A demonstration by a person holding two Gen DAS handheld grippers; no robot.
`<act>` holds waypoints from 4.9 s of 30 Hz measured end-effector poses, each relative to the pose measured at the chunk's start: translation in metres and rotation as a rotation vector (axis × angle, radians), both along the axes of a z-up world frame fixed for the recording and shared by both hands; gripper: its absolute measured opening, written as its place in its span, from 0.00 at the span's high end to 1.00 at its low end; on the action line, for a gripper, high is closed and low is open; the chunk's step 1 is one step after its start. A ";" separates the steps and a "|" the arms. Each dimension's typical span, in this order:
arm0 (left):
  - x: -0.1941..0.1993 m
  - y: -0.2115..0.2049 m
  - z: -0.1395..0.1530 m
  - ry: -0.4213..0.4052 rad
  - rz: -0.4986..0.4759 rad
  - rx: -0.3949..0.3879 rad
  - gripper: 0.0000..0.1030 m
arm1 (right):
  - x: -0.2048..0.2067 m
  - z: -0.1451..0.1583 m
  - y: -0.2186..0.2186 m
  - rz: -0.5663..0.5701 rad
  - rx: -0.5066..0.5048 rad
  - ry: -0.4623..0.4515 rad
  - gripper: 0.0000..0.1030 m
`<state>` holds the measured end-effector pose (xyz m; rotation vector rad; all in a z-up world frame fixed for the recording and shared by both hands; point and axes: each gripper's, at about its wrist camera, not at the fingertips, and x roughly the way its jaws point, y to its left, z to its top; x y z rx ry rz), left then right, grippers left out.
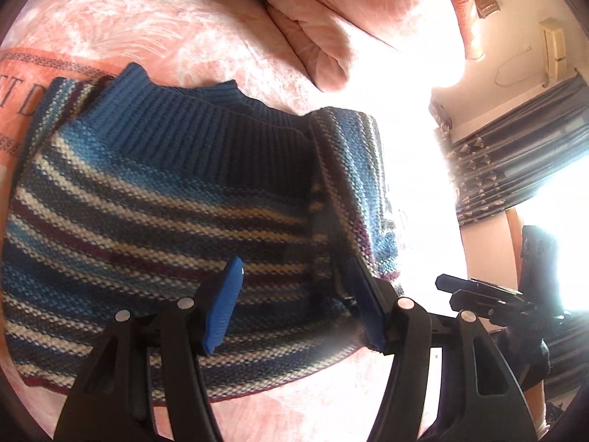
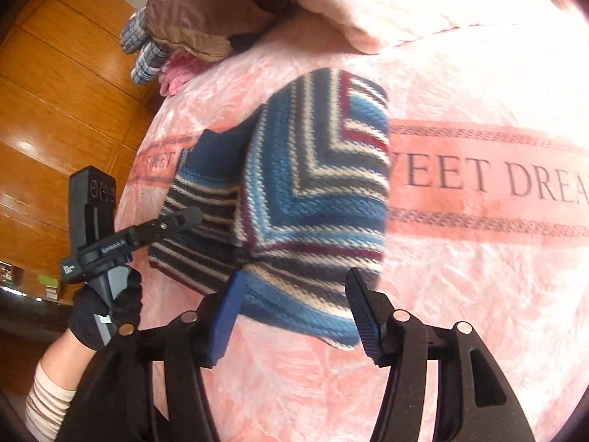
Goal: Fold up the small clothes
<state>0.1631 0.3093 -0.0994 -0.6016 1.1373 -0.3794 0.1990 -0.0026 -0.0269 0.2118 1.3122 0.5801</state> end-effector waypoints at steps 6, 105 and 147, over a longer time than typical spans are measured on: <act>0.006 -0.034 -0.009 0.014 -0.024 -0.013 0.42 | 0.006 -0.043 -0.039 -0.070 0.006 0.081 0.44; -0.125 0.153 0.010 0.051 0.126 0.027 0.89 | -0.041 -0.068 0.124 0.062 0.106 0.102 0.34; -0.057 0.198 -0.007 0.047 0.191 0.045 0.52 | -0.018 -0.071 0.150 0.141 0.030 0.051 0.36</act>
